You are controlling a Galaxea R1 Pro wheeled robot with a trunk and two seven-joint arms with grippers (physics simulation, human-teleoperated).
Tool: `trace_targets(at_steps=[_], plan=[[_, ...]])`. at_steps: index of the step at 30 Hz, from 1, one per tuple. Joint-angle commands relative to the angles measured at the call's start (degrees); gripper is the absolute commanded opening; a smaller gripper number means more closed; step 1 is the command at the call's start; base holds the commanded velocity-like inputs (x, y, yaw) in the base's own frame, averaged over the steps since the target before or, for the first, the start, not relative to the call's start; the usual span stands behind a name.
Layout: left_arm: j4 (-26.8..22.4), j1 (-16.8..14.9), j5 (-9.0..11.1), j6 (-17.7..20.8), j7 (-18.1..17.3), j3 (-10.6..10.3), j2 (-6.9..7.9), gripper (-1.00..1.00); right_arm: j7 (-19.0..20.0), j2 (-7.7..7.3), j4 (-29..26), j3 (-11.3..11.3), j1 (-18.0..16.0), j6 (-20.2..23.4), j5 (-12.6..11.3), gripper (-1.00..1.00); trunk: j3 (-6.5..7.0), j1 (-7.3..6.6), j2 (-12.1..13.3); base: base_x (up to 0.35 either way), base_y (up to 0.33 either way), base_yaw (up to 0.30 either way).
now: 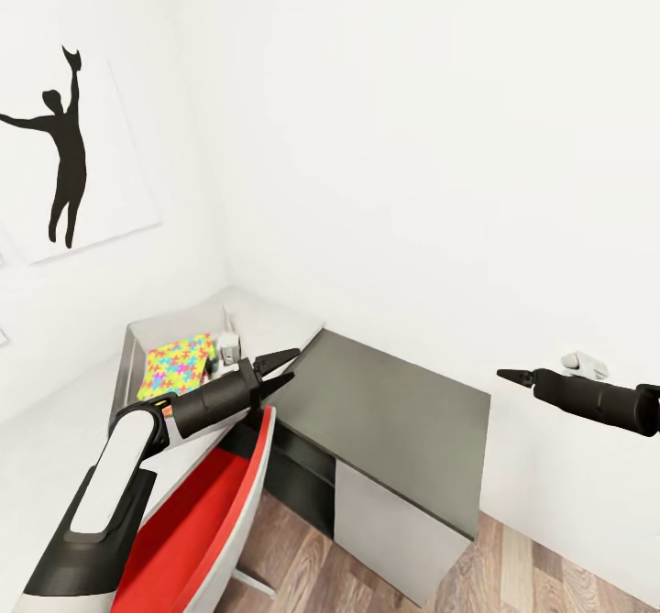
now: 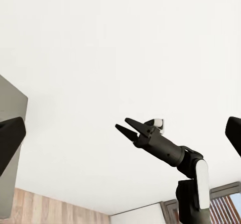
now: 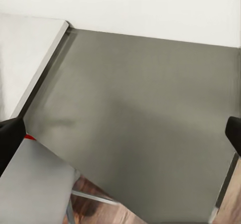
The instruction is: Put all the toys in the child's room - the three board games (two on the bed and one on the table), the two jigsaw puzzles on the table, and the tennis ball on the table - inside the toy box on the table in the child's room.
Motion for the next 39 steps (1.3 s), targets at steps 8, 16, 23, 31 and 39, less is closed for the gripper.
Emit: trace_targets(at_steps=[8, 16, 23, 31, 39], plan=[[-0.1, 0.01, -0.58, 0.06, -0.73, 0.0, 0.08, 1.0, -0.6, -0.01, -0.04, 0.06, -0.07, 0.21, -0.59, 1.0, 0.63, 0.03, -0.12, -0.013, 0.0, -0.095], [-0.13, 0.03, -0.58, 0.06, -0.76, 0.0, 0.09, 1.0, -0.72, -0.01, -0.04, 0.07, -0.07, 0.26, -0.59, 1.0, 1.03, 0.03, -0.12, -0.004, 0.0, -0.044], [-0.14, 0.04, -0.58, 0.06, -0.75, 0.0, 0.1, 1.0, -0.81, -0.01, -0.04, 0.28, -0.11, 0.32, -0.59, 1.0, 1.16, 0.03, -0.12, -0.002, 0.0, -0.105], [-0.15, 0.04, -0.58, 0.05, -0.68, 0.0, 0.1, 1.0, -0.89, -0.01, -0.03, 0.41, -0.24, 0.59, -0.57, 1.0, 1.21, 0.03, -0.12, -0.001, 0.0, -0.224], [-0.15, 0.04, -0.58, 0.05, -0.6, -0.02, 0.1, 1.0, -1.0, 0.1, 0.03, 1.23, -0.45, 0.85, 0.43, 1.0, 1.22, 0.03, -0.12, 0.0, 0.0, -0.274]])
